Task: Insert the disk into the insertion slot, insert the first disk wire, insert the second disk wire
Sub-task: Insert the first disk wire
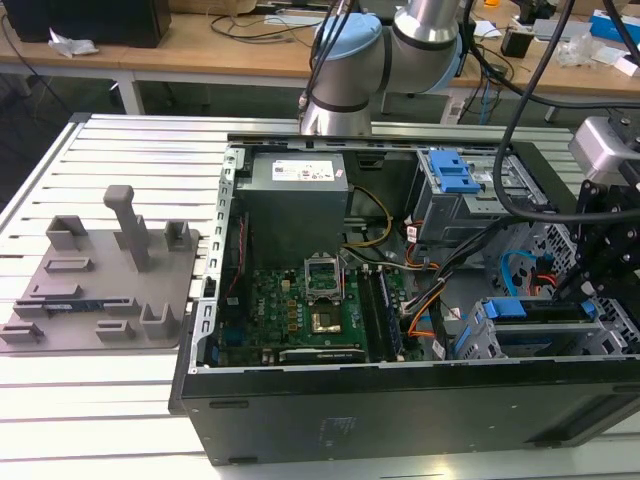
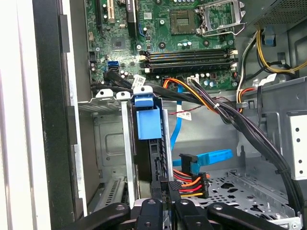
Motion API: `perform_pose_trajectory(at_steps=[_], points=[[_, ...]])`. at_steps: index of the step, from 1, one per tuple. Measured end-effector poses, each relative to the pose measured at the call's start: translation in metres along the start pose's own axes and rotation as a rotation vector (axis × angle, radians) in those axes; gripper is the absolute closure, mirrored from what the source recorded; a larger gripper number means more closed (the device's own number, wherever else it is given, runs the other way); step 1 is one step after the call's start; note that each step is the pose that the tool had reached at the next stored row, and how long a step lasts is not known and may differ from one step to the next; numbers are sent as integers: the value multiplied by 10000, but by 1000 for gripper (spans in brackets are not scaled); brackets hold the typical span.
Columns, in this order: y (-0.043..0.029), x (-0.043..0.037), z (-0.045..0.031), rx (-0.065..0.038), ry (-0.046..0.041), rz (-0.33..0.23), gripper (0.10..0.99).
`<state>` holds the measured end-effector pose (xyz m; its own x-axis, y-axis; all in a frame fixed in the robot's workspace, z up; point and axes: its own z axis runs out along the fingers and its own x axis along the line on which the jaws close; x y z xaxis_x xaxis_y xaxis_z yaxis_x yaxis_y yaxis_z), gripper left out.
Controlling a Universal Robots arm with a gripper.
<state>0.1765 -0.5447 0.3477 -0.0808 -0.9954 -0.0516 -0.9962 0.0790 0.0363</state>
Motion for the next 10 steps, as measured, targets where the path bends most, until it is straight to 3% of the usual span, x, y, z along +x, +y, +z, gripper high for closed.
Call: perform_pose_trajectory(at_steps=[2,7,10], points=[[0,-1,1,9,11,158,918],[5,-50,-7,37,161,245,918],[6,-50,-6,41,167,245,918]])
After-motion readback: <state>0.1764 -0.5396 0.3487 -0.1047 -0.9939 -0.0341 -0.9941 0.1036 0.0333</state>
